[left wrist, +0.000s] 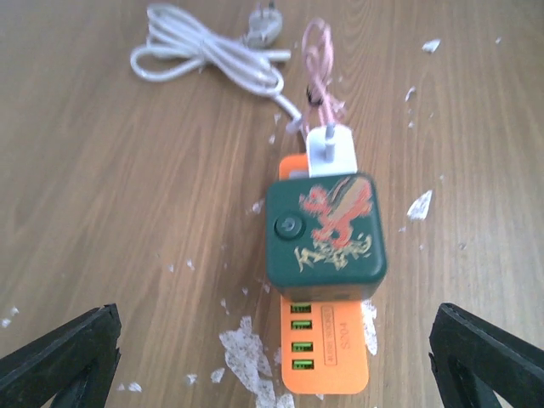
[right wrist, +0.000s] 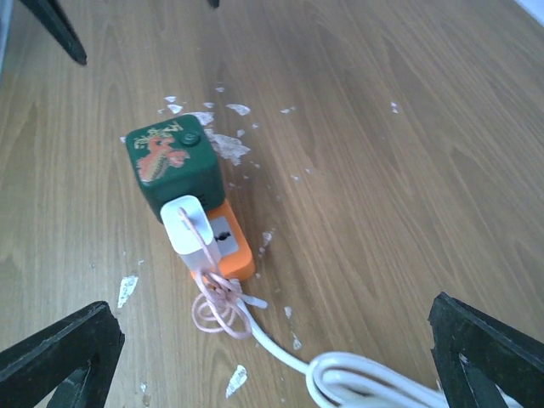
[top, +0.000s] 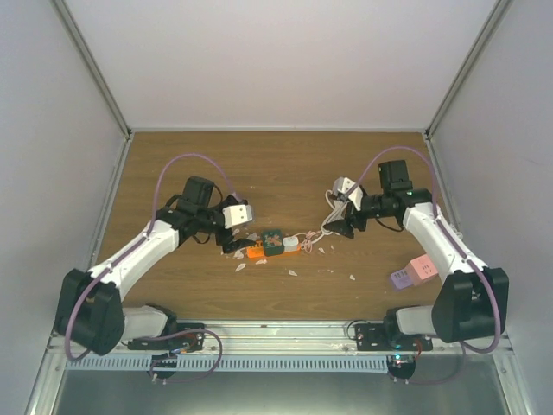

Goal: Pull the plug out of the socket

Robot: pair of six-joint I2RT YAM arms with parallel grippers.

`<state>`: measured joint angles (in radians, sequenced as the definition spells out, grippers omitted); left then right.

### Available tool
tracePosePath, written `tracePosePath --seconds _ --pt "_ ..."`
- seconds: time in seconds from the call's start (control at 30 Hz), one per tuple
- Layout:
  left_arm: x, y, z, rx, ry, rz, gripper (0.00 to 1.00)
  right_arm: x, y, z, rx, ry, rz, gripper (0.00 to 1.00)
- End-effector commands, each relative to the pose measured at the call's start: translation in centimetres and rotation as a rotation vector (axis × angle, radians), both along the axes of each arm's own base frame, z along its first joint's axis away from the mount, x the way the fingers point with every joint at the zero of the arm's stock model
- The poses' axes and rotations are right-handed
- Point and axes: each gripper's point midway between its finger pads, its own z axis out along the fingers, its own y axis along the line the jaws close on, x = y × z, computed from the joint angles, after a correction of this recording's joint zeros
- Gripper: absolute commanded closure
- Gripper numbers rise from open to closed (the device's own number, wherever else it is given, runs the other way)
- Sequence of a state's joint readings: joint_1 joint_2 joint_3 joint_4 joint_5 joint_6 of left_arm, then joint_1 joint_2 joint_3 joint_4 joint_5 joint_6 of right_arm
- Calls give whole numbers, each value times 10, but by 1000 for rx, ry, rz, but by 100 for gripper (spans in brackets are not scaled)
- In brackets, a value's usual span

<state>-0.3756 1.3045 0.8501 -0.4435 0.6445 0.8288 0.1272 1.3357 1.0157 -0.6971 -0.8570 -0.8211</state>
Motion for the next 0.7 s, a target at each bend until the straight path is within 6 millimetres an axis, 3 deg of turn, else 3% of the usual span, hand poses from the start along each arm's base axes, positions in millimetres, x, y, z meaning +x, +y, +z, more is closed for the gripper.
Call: tracePosePath --seconds 0.0,0.2,0.37,0.53,0.67 --pt "-17 -4 19 -74 -28 -52 1 -11 23 -4 12 -45 130 0" --pt "-22 -7 16 -99 -3 -45 1 -20 56 -18 -1 -46 238 0" --pt "-22 -11 0 -90 11 -43 1 -31 82 -42 -39 -58 311 2" --pt "-18 -16 -17 -104 56 -22 1 -34 95 -67 -79 -38 354 13" --pt "-19 -22 -27 -105 82 -32 1 -36 97 -88 -117 -25 372 16"
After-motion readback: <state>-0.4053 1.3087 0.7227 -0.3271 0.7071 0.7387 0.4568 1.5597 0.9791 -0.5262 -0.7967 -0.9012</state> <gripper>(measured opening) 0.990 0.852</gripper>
